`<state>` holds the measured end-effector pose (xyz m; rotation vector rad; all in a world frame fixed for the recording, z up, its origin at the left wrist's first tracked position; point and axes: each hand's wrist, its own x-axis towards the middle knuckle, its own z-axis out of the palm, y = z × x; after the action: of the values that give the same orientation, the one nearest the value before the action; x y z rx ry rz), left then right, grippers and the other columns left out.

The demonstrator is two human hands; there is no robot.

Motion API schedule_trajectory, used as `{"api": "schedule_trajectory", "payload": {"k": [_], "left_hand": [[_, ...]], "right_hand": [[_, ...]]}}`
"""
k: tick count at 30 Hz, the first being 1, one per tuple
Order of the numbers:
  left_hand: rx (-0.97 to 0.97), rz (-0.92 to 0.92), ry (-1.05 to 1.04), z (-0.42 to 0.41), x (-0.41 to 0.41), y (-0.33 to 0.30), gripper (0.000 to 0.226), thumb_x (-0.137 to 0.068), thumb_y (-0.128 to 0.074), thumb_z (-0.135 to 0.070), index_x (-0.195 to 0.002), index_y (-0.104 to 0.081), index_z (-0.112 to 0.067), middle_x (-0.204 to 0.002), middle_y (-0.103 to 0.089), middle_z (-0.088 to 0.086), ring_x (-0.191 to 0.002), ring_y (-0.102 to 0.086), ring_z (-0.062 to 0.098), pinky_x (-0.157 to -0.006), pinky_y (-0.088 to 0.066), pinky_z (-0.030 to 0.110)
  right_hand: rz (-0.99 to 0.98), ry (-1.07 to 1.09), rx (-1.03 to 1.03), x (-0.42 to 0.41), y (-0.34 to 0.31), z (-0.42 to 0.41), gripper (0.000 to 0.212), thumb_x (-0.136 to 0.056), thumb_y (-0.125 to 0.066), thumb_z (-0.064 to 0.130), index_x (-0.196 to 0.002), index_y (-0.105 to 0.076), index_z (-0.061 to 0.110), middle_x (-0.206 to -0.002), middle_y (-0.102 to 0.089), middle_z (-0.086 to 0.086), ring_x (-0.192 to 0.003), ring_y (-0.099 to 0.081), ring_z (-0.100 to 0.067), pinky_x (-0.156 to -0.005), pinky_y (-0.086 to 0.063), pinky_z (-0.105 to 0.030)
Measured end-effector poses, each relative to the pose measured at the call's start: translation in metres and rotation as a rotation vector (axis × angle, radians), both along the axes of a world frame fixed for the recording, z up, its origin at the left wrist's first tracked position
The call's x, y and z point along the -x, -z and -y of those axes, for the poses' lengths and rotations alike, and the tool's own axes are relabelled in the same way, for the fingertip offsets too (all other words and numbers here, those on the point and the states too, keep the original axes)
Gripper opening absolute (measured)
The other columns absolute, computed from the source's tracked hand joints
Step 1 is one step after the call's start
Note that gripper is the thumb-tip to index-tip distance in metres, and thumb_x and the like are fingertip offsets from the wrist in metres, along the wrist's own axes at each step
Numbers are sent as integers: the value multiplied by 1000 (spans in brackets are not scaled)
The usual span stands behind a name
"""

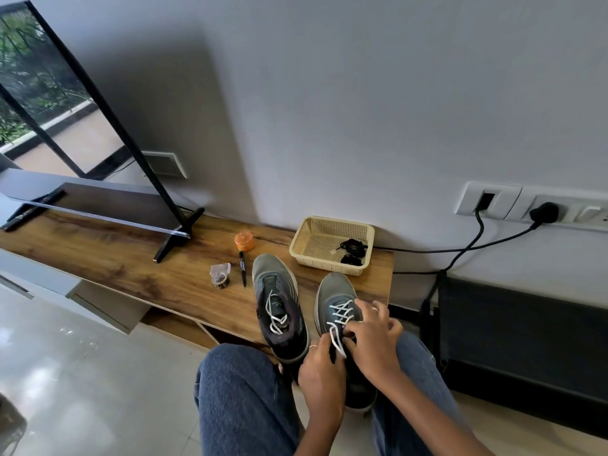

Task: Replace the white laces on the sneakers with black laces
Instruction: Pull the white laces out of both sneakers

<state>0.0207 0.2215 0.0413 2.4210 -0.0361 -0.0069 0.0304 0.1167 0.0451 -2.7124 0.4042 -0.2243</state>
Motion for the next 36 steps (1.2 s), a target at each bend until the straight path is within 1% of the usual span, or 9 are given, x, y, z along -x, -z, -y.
{"api": "schedule_trajectory", "payload": {"k": [5,11,17,20,25,27,29,32,36], "left_hand": [[-8,-19,7,1,-1,-4,20,-92,-55,-26,-111,-61,-24,-97,-64,-4,-90,-62,19,-68,-44,32],[58,-60,13,-1,1,-6,22,-95,-53,-31,-115,-59,-24,-103,-63,-7,-96,-61,15,-72,-45,29],[98,-127,-15,4,2,-8,23,-97,-47,-30,-118,-56,-25,-106,-61,-5,-99,-61,18,-76,-46,31],[98,-135,-59,3,0,-8,27,-97,-49,-31,-123,-55,-26,-111,-62,-3,-104,-60,21,-78,-43,32],[118,-126,-27,2,-3,-5,24,-90,-58,-30,-114,-61,-28,-100,-60,-9,-98,-59,15,-79,-47,30],[129,-104,-36,3,-2,-5,25,-87,-60,-31,-112,-59,-26,-102,-58,-9,-100,-59,15,-79,-49,32],[162,-64,-48,5,0,-8,33,-85,-60,-29,-117,-51,-27,-103,-53,-12,-99,-58,14,-77,-50,33],[170,45,-56,4,-5,-15,51,-84,-60,-25,-131,-41,-25,-113,-43,-14,-101,-48,8,-77,-44,26],[-11,282,139,5,-19,-12,45,-78,-53,-35,-121,-58,-23,-118,-57,-9,-108,-50,10,-89,-40,25]], "right_hand": [[48,38,37,0,-1,4,28,-52,-91,20,-58,-65,27,-120,-62,-1,-118,-39,-28,-83,-34,-48],[125,84,25,3,-2,-1,31,-51,-91,17,-59,-62,25,-110,-63,2,-108,-41,-21,-79,-38,-47],[179,95,25,6,3,-5,23,-63,-84,18,-68,-62,24,-107,-59,6,-104,-46,-16,-87,-27,-39],[278,199,-31,6,-6,4,19,-71,-76,13,-73,-58,19,-102,-57,4,-98,-52,-19,-86,-32,-41],[360,316,-187,-7,-24,39,7,-83,-66,9,-81,-61,13,-95,-56,-2,-93,-55,-24,-75,-39,-37],[269,304,-235,-10,-23,46,2,-87,-63,12,-87,-65,13,-99,-55,-3,-97,-55,-25,-74,-46,-41],[177,285,-262,-8,-17,46,12,-89,-61,15,-99,-66,14,-105,-53,-3,-99,-54,-23,-77,-49,-42],[144,214,-360,-2,-9,37,17,-89,-61,19,-106,-63,15,-105,-54,1,-92,-57,-18,-74,-50,-34],[81,167,-425,8,2,20,11,-86,-66,26,-93,-61,19,-85,-59,9,-81,-59,-12,-69,-47,-29]]}}
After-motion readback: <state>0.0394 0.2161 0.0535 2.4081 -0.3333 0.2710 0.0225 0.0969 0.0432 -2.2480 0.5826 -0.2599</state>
